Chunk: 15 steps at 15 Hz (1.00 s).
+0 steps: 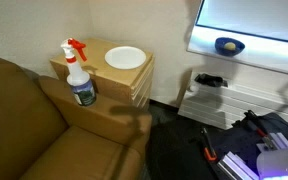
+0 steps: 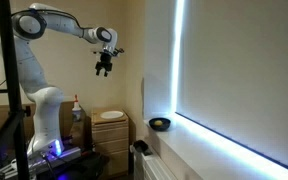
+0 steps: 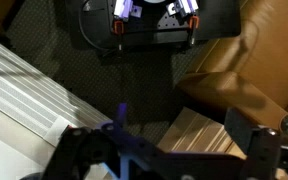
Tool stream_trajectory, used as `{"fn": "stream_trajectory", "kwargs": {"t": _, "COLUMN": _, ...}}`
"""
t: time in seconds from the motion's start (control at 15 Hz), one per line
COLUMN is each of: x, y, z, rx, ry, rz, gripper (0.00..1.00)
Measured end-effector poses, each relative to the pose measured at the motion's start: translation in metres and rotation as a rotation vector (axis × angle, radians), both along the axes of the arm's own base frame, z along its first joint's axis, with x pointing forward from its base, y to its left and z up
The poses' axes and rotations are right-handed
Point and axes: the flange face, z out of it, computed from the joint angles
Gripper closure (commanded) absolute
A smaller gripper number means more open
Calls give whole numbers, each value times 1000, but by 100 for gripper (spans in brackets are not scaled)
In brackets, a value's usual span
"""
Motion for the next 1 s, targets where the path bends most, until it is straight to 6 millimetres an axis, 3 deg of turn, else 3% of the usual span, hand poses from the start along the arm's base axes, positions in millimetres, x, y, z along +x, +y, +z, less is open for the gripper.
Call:
{"fn": "stream_trajectory", "kwargs": {"t": 0.67, "x": -1, "y": 13, "z": 14, "rx": 84, "ry": -51, "rz": 24, "gripper": 0}}
{"fn": "stream_trajectory", "kwargs": {"t": 0.8, "x": 5, "y": -5, "z": 7, "rx": 66, "ry": -54, "rz": -81, "gripper": 0}}
{"fn": "stream_trajectory", "kwargs": {"t": 1.0, "x": 11, "y": -79, "z": -16, "rx": 53, "ry": -86, "rz": -260, "gripper": 0}}
